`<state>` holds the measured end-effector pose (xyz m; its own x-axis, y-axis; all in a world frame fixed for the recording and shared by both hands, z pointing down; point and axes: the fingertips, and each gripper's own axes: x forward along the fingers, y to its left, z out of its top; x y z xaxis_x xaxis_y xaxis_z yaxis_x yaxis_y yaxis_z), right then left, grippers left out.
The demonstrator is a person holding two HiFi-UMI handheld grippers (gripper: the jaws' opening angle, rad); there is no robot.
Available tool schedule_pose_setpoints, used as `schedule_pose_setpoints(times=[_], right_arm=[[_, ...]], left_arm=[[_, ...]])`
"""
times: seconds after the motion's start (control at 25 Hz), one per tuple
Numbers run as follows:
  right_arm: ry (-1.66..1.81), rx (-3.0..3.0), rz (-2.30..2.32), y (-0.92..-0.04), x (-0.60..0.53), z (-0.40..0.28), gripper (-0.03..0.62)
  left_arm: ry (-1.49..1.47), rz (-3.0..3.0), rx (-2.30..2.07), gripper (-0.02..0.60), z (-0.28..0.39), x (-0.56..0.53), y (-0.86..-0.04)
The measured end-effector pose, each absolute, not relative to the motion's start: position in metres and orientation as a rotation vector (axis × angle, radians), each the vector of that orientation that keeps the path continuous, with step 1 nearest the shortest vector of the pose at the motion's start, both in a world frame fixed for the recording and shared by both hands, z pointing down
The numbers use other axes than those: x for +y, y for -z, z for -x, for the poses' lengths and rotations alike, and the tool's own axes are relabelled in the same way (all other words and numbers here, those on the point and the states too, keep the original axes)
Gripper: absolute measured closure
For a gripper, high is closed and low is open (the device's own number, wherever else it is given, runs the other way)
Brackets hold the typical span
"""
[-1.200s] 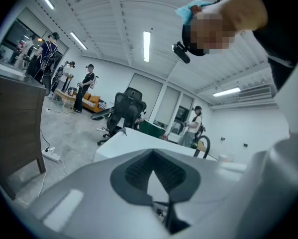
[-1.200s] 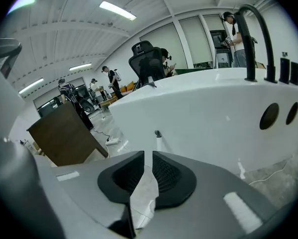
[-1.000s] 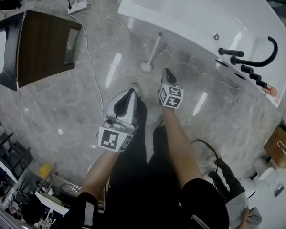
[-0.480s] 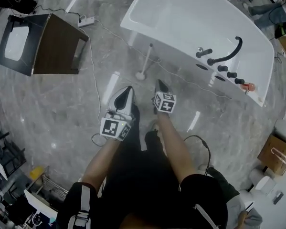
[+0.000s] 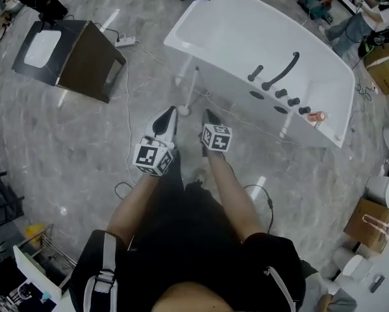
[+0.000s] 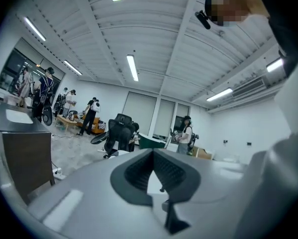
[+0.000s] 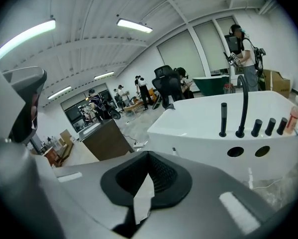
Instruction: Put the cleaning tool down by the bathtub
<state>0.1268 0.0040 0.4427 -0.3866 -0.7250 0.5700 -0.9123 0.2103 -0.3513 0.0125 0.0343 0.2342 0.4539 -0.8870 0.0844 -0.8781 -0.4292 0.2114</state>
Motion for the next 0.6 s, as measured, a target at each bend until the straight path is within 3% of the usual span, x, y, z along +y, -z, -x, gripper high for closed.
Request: schedule_pose_setpoints(times=[0.6], right_arm=[[-0.817, -2.324, -1.526, -0.354, 0.11, -0.155, 0.594]], left_arm=[[0.1, -2.47, -1.587, 0.575, -0.027, 0.136, -0.183]])
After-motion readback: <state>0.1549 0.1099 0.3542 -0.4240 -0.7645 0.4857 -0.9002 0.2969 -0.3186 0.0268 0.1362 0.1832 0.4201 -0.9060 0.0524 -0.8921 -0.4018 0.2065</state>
